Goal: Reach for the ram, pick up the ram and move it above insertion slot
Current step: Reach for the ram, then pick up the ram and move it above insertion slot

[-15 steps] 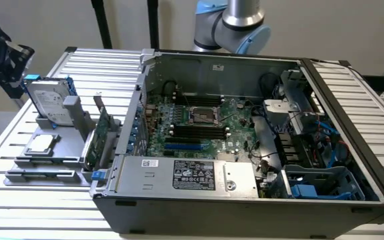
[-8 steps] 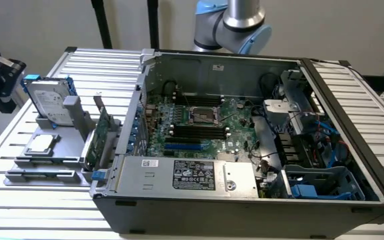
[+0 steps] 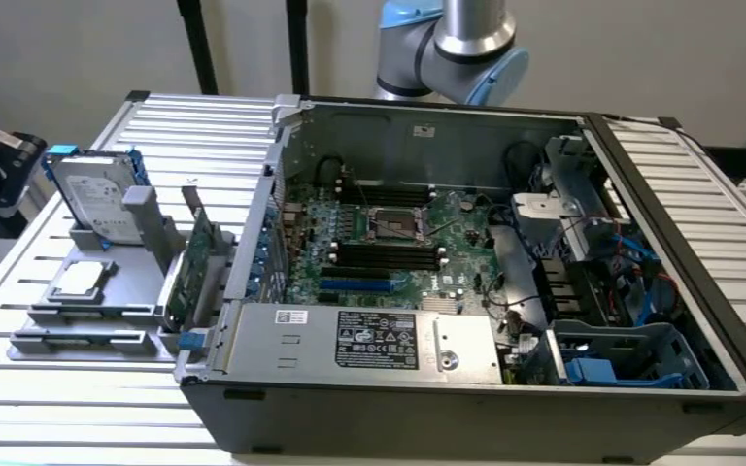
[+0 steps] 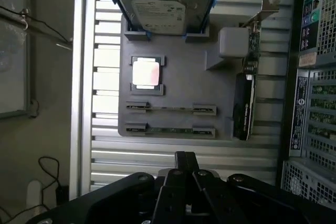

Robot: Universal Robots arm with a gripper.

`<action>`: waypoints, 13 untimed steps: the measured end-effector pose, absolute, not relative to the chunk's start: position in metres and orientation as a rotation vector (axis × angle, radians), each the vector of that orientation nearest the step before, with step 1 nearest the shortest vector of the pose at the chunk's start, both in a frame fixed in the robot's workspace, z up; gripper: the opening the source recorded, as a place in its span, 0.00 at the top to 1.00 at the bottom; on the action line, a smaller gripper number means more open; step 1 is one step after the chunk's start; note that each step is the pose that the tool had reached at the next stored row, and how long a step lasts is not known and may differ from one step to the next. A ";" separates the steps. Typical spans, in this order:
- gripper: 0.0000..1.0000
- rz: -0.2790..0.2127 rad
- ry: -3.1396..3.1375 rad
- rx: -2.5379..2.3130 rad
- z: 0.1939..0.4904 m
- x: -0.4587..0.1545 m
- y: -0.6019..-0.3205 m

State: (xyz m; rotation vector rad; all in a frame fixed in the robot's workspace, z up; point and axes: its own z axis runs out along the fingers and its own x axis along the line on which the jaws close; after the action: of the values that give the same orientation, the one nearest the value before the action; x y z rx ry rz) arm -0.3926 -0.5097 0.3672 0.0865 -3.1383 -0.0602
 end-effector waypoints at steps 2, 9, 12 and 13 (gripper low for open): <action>0.89 -0.060 -3.135 0.144 0.366 -0.393 -0.510; 0.89 -0.060 -3.117 0.343 0.363 -0.393 -0.510; 0.89 -0.059 -3.106 0.430 0.362 -0.393 -0.510; 0.89 -0.059 -3.102 0.456 0.362 -0.393 -0.510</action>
State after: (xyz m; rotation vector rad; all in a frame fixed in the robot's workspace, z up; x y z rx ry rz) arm -0.3926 -0.5098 0.3619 0.4558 -3.1016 -0.0593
